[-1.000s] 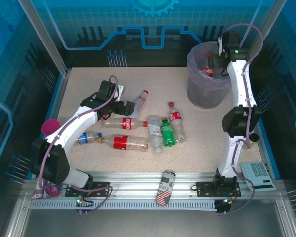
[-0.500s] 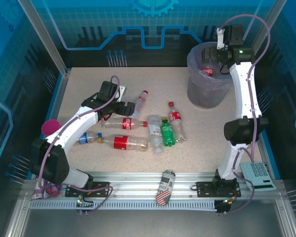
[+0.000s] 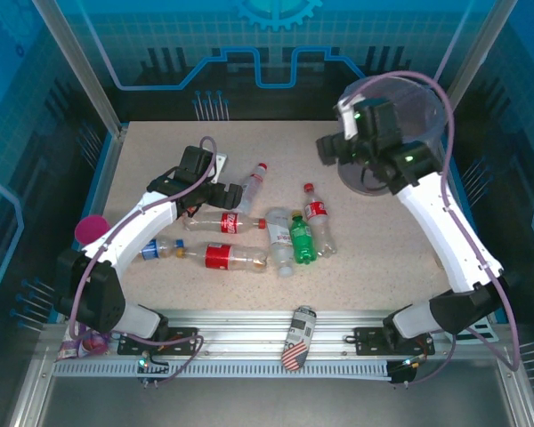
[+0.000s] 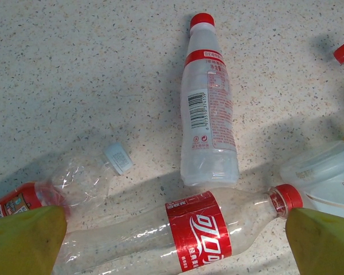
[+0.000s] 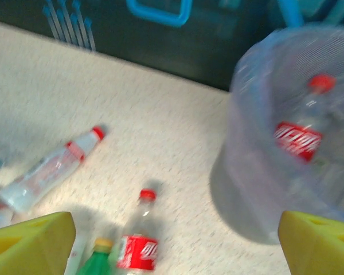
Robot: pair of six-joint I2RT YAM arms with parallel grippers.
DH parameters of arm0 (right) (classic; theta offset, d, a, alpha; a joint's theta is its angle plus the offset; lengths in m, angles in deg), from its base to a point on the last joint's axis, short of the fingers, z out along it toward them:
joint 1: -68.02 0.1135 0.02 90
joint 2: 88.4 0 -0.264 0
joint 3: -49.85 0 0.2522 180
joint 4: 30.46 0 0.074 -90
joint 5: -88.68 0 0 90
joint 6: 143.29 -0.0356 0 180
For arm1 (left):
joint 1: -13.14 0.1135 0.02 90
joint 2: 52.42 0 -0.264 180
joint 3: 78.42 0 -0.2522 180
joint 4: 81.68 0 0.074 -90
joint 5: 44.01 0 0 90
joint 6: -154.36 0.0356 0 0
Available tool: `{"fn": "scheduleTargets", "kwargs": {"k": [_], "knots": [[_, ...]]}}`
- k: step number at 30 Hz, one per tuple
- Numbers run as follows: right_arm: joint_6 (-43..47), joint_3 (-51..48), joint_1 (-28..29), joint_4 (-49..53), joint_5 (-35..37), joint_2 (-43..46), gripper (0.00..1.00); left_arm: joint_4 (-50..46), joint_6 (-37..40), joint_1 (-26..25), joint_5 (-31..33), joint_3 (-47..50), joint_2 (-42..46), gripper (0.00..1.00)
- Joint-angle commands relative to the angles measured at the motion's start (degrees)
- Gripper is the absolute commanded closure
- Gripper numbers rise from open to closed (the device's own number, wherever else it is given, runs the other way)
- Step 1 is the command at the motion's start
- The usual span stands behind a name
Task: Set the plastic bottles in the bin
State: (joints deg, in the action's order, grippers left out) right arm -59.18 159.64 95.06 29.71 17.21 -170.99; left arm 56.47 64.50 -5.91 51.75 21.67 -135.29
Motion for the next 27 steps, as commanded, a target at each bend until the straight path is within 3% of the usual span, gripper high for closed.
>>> {"fn": "scheduleTargets", "kwargs": {"k": [1, 8, 18, 27], "knots": [[-4.88, -6.24, 4.39, -0.03, 4.56, -2.35, 0.11, -1.26, 0.72, -0.38, 0.45, -0.82, -0.61, 0.01], [-11.17, -17.17, 6.22, -5.61, 1.54, -9.18, 0.18, -1.36, 0.65, -0.38, 0.33, -0.82, -0.89, 0.01], [-15.25, -18.61, 2.45, -12.79, -2.88, -22.90, 0.19, -1.35, 0.83, -0.38, 0.65, -0.90, -0.36, 0.01], [-16.08, -19.79, 0.24, -14.99, -2.50, -26.20, 0.18, -1.37, 0.83, -0.38, 0.45, -0.98, -0.19, 0.01]]}}
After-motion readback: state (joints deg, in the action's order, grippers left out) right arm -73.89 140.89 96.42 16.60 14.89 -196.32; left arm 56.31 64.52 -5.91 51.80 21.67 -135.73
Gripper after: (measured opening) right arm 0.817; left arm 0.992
